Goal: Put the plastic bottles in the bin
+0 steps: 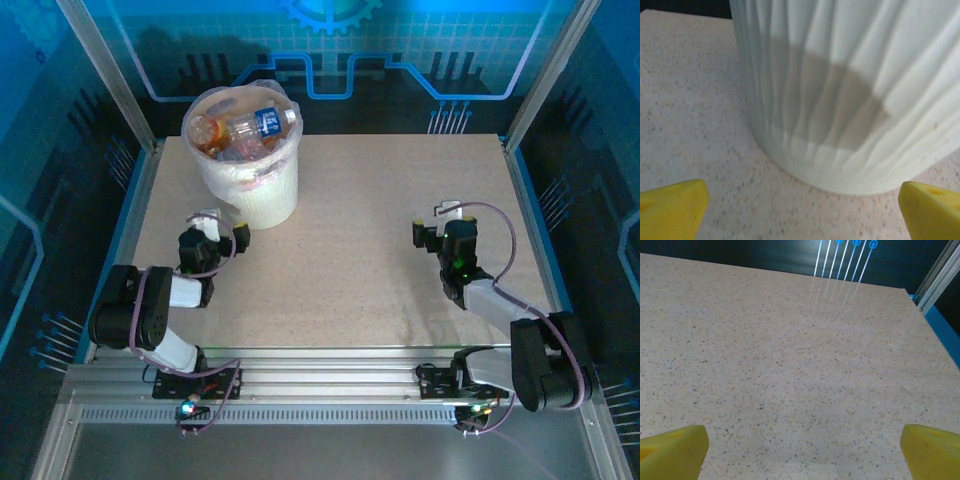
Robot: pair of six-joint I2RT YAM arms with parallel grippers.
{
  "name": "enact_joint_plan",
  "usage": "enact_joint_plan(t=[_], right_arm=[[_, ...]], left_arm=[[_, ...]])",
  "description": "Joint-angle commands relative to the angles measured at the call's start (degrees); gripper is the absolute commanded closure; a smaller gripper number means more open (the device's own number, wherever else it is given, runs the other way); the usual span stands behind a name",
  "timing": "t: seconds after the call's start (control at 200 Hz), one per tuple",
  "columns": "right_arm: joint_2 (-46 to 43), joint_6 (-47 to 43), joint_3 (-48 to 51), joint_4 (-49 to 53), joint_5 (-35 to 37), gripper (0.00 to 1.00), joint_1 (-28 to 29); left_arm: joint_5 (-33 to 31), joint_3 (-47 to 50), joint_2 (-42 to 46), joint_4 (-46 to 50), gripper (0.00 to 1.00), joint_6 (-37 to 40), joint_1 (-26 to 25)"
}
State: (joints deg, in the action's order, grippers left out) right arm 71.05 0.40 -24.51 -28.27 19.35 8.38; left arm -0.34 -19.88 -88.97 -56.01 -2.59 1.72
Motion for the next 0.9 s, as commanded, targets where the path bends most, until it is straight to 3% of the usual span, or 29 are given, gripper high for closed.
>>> enact_joint_plan(t=[0.0,0.38,0.72,0.84,0.895], right_arm=[[1.48,1.03,0.58,-5.05,-3.72,0.0,-1.69],[10.84,1.12,1.58,-15.06,-9.47,0.0,-4.31],[14.81,0.05,-0.5,-14.33,-13.74,0.0,-4.86],[15.1,-0.02,0.43,-16.29,-13.39,0.0,-4.81],[14.9,1.05,0.91,-16.78,-10.06,0.0,-4.43]], left_arm=[[0.66,-1.69,0.23,2.86,0.01,1.27,0.43],[0.69,-1.56,0.2,2.62,0.01,1.36,0.31],[0.71,-1.65,0.13,2.58,0.01,1.36,0.31],[0.74,-1.61,0.15,2.6,0.01,1.36,0.32],[0.74,-1.65,0.1,2.61,0.01,1.36,0.31]])
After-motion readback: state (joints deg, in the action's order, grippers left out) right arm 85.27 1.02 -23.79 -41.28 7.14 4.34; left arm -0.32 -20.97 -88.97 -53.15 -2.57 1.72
